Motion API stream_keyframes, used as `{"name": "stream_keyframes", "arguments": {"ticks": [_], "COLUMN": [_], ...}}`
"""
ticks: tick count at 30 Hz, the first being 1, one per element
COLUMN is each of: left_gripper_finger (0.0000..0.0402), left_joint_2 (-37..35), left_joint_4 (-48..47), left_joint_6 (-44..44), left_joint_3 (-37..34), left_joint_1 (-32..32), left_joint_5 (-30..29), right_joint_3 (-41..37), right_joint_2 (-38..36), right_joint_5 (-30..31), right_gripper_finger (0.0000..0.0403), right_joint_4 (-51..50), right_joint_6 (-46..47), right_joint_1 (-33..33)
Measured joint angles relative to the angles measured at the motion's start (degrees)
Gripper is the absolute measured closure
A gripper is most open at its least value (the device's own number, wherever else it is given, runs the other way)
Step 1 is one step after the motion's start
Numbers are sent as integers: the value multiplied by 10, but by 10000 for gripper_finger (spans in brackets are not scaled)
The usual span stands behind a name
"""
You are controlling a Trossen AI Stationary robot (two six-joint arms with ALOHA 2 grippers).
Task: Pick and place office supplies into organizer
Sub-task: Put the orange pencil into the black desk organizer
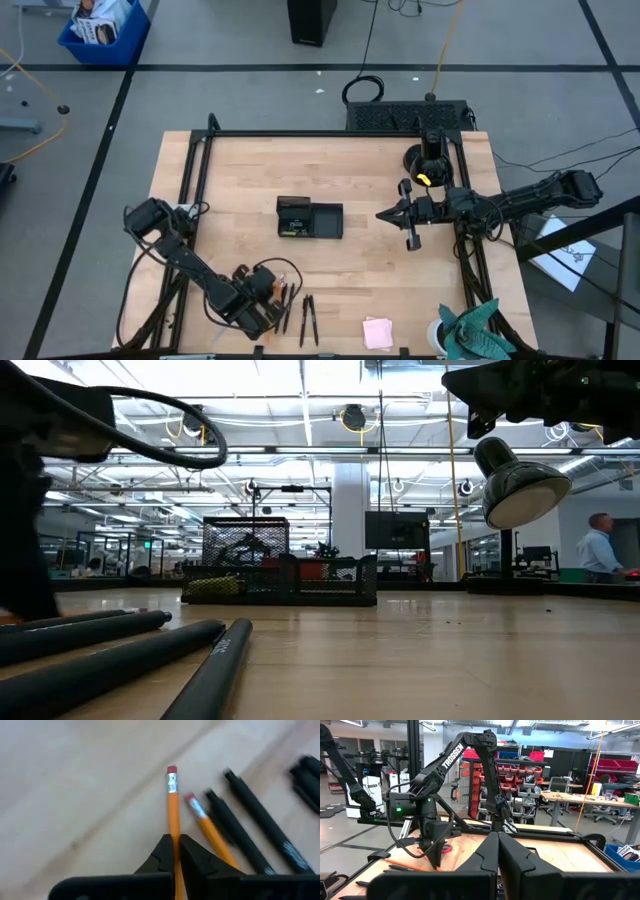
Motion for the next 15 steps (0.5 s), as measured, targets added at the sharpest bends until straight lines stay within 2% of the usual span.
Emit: {"name": "stream_keyframes", "arguments": {"ticks": [8, 15], "left_gripper_finger": [391, 386], "left_joint_2": [-43, -98], "left_joint_4": [-15, -19], "left_joint_6": [55, 225], "left_joint_3": [1, 1], "left_joint_1": [4, 25], "left_joint_5": [-92, -256], "right_joint_3": [0, 0], "right_joint_2": [0, 0], "right_joint_5": [0, 0], "right_gripper_finger": [403, 403], "right_joint_4": [0, 0], "right_joint_6": [0, 0], "right_joint_1": [0, 0]}}
